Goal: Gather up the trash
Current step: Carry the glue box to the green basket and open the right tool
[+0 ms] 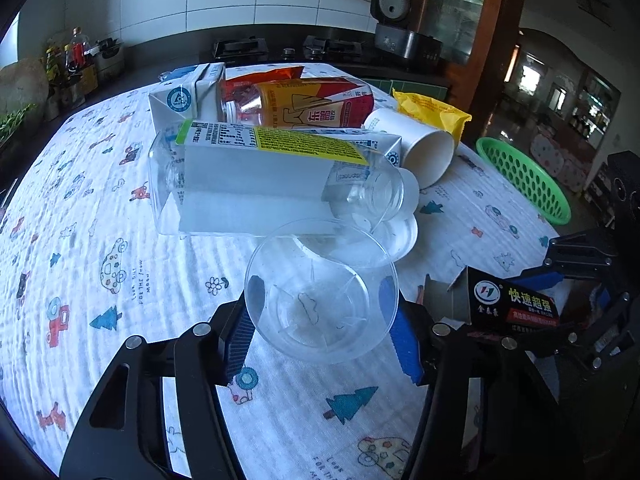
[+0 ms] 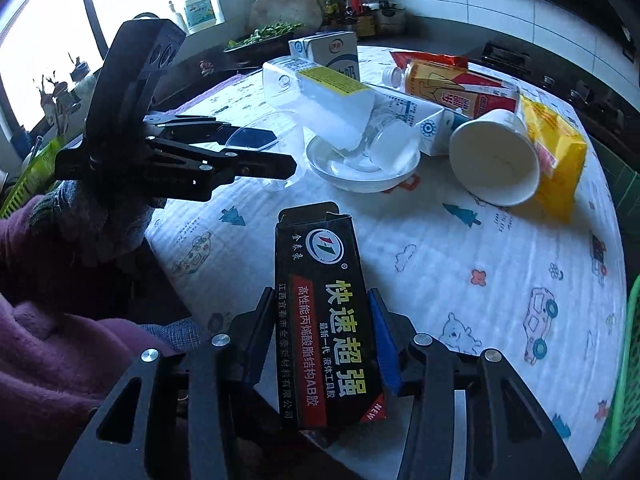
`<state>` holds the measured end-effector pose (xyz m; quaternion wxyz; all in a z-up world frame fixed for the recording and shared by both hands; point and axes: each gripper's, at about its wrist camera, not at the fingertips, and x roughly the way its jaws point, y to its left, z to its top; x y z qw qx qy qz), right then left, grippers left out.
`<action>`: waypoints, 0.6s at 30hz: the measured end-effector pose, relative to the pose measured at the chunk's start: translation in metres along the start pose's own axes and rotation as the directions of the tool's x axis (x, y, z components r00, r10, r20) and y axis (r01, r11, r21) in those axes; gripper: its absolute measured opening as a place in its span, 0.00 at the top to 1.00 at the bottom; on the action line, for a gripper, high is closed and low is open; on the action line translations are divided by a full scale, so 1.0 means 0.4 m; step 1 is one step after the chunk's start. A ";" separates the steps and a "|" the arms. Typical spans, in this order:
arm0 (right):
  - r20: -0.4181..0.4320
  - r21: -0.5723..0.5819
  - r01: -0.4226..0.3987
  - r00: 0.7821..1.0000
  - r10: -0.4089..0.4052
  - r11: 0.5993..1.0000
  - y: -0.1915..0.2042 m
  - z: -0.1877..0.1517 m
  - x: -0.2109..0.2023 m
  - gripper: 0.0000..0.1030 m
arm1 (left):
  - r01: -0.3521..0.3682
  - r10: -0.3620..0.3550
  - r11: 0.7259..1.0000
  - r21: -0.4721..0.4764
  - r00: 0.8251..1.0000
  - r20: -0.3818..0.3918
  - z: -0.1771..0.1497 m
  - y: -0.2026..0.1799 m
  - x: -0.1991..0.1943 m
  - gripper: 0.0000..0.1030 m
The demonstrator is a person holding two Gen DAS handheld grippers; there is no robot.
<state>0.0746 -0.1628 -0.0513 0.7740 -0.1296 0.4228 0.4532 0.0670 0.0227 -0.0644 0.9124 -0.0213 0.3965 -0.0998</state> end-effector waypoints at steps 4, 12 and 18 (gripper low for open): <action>0.049 0.072 0.019 0.999 -0.022 0.997 -0.015 -0.022 -0.047 0.57 | 0.019 -0.019 1.000 0.014 1.000 0.012 -0.002 -0.014 -0.029 0.43; 0.156 0.267 0.132 0.972 -0.178 0.955 -0.107 -0.065 -0.162 0.57 | 0.088 -0.092 0.994 0.066 0.994 0.051 0.037 -0.077 -0.079 0.43; 0.169 0.448 0.292 0.901 -0.401 0.845 -0.263 -0.113 -0.296 0.57 | 0.160 -0.167 0.980 0.119 0.985 0.053 0.110 -0.167 -0.053 0.43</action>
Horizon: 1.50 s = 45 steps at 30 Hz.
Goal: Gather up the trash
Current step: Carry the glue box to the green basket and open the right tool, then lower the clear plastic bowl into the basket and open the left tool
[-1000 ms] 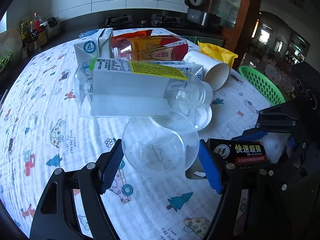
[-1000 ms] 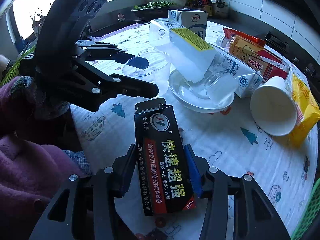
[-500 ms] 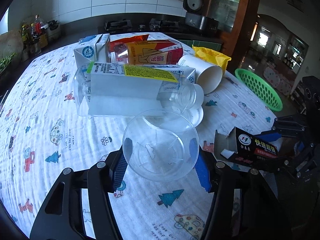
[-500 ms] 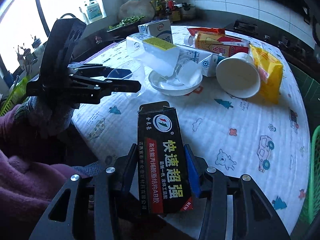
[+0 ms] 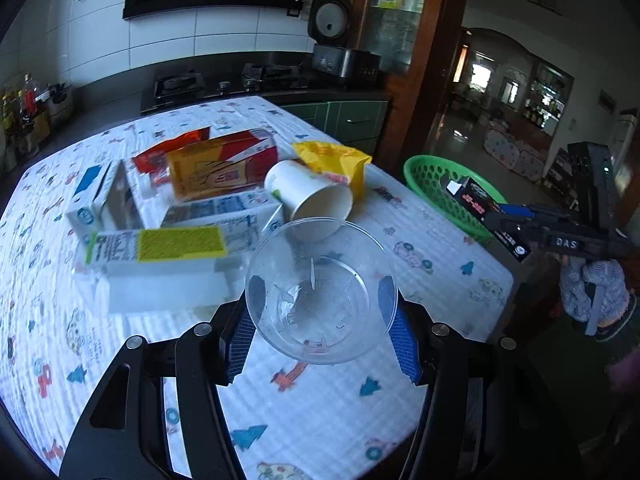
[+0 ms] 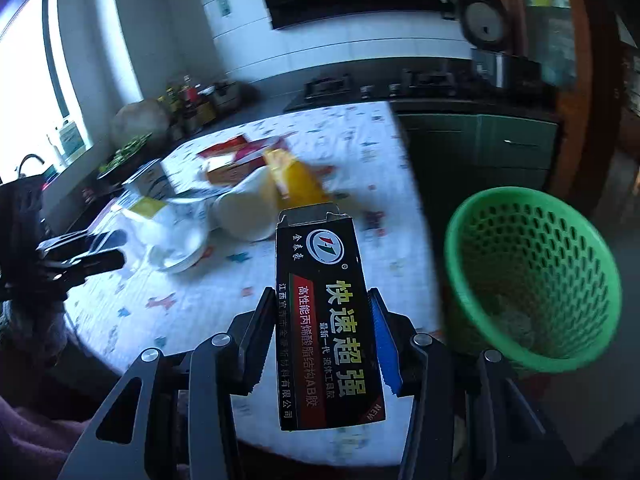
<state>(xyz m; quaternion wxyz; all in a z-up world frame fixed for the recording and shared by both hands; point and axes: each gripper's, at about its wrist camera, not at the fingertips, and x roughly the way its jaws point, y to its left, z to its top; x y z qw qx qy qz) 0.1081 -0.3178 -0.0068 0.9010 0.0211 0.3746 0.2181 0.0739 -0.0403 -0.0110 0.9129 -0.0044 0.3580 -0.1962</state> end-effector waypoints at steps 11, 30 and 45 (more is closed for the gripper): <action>-0.024 0.224 0.300 0.953 -0.303 0.927 -0.337 0.051 0.015 0.57 | 0.094 -0.094 0.990 0.102 0.996 -0.002 0.172 -0.168 0.141 0.43; -0.060 0.360 0.347 0.935 -0.349 0.866 -0.555 0.015 0.062 0.49 | 0.155 -0.147 0.965 0.211 0.988 -0.053 0.327 -0.377 0.338 0.43; 0.010 0.313 0.370 0.920 -0.393 0.875 -0.483 -0.039 -0.072 0.32 | 0.192 -0.146 0.946 0.260 0.972 -0.186 0.333 -0.526 0.544 0.42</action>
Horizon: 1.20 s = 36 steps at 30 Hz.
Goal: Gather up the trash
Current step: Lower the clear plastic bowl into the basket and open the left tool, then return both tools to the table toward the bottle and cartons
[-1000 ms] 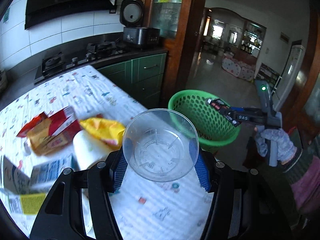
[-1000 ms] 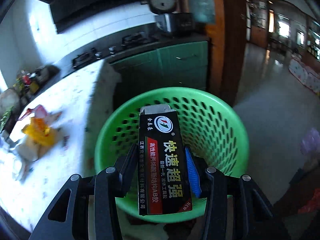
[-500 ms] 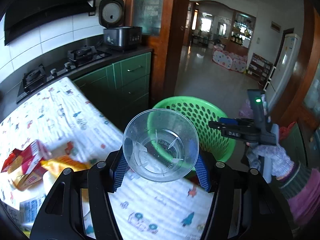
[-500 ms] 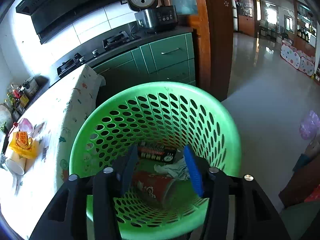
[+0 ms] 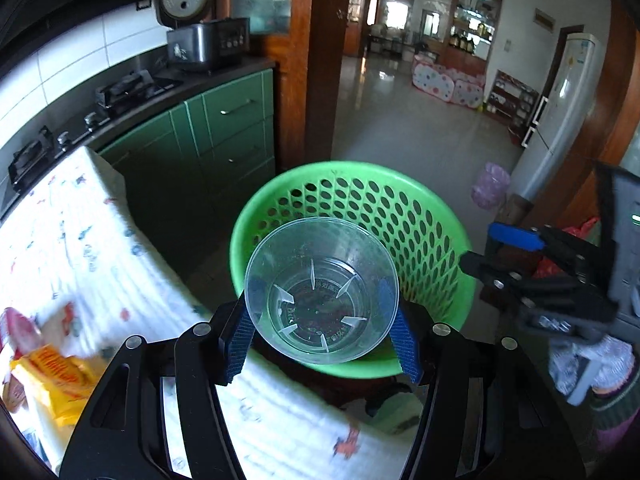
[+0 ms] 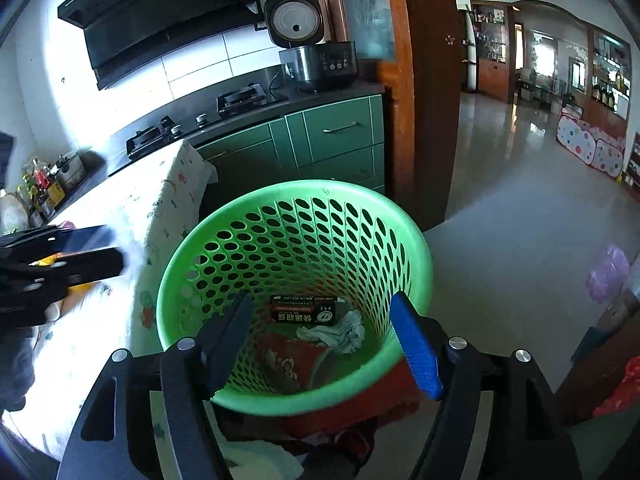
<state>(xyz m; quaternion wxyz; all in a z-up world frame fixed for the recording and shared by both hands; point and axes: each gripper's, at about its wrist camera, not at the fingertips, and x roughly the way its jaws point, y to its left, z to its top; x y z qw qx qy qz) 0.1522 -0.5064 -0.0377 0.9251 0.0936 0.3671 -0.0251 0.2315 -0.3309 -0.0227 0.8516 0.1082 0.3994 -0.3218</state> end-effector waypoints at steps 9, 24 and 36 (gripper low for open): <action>0.007 0.024 -0.013 1.000 0.012 1.000 -0.006 -0.039 -0.030 0.31 | -0.007 0.007 1.000 0.010 1.000 -0.021 0.018 -0.026 0.061 0.38; 0.029 0.043 -0.039 0.999 0.038 0.998 0.031 -0.060 -0.080 0.29 | -0.080 0.079 0.996 0.028 0.996 0.037 -0.029 -0.018 -0.071 0.31; 0.057 -0.042 -0.128 0.990 0.130 0.991 0.195 -0.054 -0.128 0.24 | -0.182 0.187 0.981 -0.073 0.979 0.083 -0.151 0.099 -0.293 0.31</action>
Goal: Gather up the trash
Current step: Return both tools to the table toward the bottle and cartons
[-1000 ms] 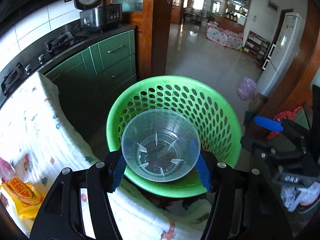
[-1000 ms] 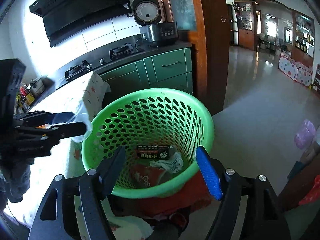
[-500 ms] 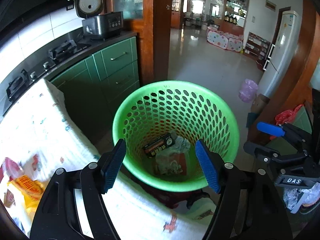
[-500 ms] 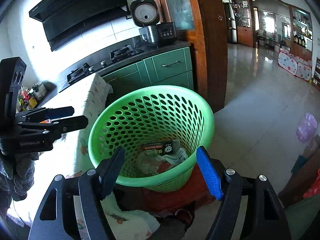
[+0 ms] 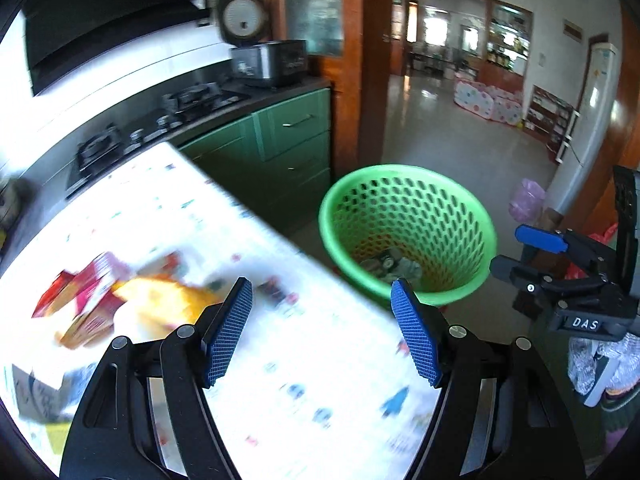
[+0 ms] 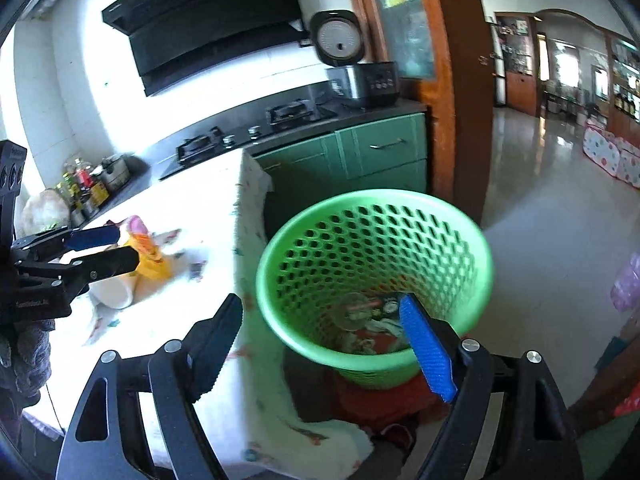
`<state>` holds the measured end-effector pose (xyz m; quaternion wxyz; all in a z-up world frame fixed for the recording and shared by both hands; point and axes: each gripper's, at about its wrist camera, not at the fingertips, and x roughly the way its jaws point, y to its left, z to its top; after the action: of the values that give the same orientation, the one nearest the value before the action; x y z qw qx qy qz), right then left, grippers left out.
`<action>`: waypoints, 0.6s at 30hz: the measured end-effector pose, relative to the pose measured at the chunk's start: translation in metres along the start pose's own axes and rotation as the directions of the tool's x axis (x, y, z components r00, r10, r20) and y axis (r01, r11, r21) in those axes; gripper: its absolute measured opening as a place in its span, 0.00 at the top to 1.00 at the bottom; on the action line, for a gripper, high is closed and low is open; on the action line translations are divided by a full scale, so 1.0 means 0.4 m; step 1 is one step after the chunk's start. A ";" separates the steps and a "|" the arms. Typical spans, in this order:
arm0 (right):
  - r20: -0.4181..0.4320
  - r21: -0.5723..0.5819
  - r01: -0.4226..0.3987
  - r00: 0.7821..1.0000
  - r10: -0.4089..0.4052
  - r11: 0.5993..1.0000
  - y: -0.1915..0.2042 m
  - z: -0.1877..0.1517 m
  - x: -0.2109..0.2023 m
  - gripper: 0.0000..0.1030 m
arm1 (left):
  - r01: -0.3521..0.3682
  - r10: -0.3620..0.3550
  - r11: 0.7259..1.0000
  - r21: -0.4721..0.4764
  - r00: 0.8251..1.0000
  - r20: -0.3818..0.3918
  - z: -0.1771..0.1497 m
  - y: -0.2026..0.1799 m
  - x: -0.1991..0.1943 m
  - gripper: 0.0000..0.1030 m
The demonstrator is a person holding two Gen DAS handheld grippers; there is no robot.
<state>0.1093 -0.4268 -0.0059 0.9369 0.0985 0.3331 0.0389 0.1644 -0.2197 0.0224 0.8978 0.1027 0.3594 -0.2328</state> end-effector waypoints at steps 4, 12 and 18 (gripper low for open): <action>-0.003 -0.033 -0.038 0.999 0.038 0.999 0.064 0.003 0.013 0.23 | -0.072 0.073 0.997 -0.035 0.997 0.017 -0.041 0.077 -0.065 0.31; -0.004 -0.096 -0.125 0.992 0.125 0.988 0.194 0.014 0.031 0.23 | -0.194 0.200 0.968 -0.162 0.979 0.026 -0.127 0.264 -0.189 0.29; -0.034 -0.142 -0.187 0.982 0.184 0.972 0.279 0.018 0.047 0.22 | -0.264 0.278 0.931 -0.253 0.960 0.020 -0.210 0.401 -0.282 0.28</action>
<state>0.1277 -0.3165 0.0114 0.9304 0.0605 0.3283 0.1512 0.1217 -0.0117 0.0426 0.9367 0.0316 0.3431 -0.0628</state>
